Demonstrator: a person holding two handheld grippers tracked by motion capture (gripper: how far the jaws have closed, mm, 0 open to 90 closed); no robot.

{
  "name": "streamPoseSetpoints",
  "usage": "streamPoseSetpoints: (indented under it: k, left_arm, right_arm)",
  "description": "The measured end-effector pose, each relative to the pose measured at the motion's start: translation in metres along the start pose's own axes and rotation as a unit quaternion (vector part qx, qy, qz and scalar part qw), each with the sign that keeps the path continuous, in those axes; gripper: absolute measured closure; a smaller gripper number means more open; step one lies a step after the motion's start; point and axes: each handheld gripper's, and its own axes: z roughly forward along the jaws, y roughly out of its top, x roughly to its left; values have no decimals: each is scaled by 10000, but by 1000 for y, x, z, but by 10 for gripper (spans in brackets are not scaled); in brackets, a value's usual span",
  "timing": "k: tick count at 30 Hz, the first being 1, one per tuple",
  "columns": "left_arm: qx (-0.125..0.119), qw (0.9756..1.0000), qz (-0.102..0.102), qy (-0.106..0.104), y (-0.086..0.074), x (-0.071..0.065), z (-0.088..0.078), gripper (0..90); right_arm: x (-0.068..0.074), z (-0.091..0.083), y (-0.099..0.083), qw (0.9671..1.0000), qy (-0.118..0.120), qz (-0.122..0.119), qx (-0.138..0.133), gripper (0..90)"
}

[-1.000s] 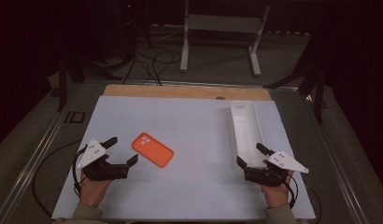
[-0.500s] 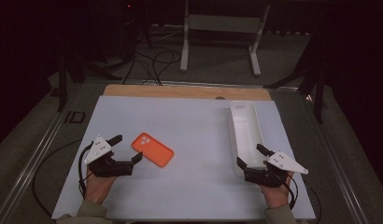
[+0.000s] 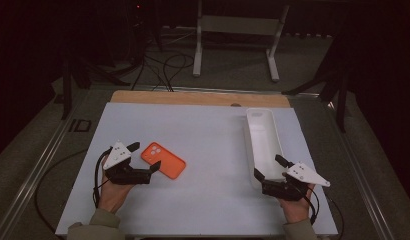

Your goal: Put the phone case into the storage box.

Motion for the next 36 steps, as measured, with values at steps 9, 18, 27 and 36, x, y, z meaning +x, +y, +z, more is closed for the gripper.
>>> streamPoseSetpoints:
  k: [9, 18, 27, 36]
  left_arm:
    - [206, 9998, 38, -25, 0, 0, 16, 39]
    - [405, 9991, 49, -66, -3, -3, 30, 50]
    - [686, 9976, 40, 87, -6, -7, 40, 158]
    - [1068, 9942, -55, -68, -10, -6, 49, 485]
  right_arm:
    - [0, 0, -1, 10000, -15, 26, 19, 93]
    - [-1, -1, 0, 10000, -21, 46, -12, 93]
    - [-1, -1, 0, 10000, -8, 41, -12, 93]
    - [-1, -1, 0, 10000, -6, 42, 2, 93]
